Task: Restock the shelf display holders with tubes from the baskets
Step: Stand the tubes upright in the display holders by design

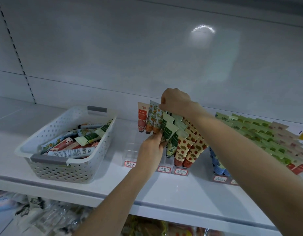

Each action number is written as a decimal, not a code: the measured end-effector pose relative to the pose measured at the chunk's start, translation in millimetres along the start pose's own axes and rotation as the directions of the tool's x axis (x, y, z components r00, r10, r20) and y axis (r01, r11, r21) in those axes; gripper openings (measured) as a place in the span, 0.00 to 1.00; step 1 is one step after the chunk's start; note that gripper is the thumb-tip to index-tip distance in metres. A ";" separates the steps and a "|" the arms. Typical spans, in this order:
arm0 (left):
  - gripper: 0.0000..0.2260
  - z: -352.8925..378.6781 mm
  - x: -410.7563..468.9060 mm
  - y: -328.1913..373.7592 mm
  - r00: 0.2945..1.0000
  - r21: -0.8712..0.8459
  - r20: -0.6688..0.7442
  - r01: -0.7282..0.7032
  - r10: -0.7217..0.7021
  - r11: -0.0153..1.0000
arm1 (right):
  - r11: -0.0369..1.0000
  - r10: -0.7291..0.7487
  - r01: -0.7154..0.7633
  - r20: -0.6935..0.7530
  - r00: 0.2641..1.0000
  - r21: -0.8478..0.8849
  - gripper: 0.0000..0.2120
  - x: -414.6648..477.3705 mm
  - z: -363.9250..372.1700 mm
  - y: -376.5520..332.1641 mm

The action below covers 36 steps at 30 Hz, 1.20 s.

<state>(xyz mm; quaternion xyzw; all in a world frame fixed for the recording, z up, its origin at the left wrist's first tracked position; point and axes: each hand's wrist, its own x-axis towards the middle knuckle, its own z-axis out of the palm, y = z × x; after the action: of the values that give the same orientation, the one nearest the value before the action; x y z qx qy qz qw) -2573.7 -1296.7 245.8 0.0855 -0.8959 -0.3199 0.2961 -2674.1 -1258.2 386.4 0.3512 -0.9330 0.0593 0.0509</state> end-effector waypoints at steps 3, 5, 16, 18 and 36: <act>0.14 0.8 -0.7 1.5 1.000 0.003 -0.003 0.021 -0.021 1.000 | 1.000 0.014 -0.014 0.004 1.000 0.000 0.09 1.2 0.4 -0.2; 0.14 0.6 0.0 2.0 1.000 -0.001 -0.004 0.029 -0.029 1.000 | 1.000 0.018 -0.018 0.009 1.000 0.022 0.10 0.7 -0.2 0.5; 0.14 1.4 -0.3 3.7 0.999 -0.059 -0.033 0.020 -0.022 0.998 | 0.986 -0.006 -0.004 0.057 0.998 0.168 0.11 0.1 -5.0 5.9; 0.13 2.1 -0.8 2.9 0.999 -0.072 -0.040 0.015 -0.018 0.997 | 0.986 -0.014 0.004 0.063 0.998 0.168 0.14 0.6 -2.7 4.4; 0.15 5.5 -1.2 0.7 0.998 -0.083 -0.068 -0.005 0.000 0.997 | 0.995 0.002 -0.007 0.043 0.999 0.100 0.13 21.5 7.5 -12.2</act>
<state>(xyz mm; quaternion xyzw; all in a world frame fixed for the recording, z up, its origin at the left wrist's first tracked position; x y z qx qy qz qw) -2576.0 -1292.9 242.3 0.0828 -0.8714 -0.3536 0.3300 -2682.6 -1282.4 382.9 0.3524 -0.9306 0.0987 0.0130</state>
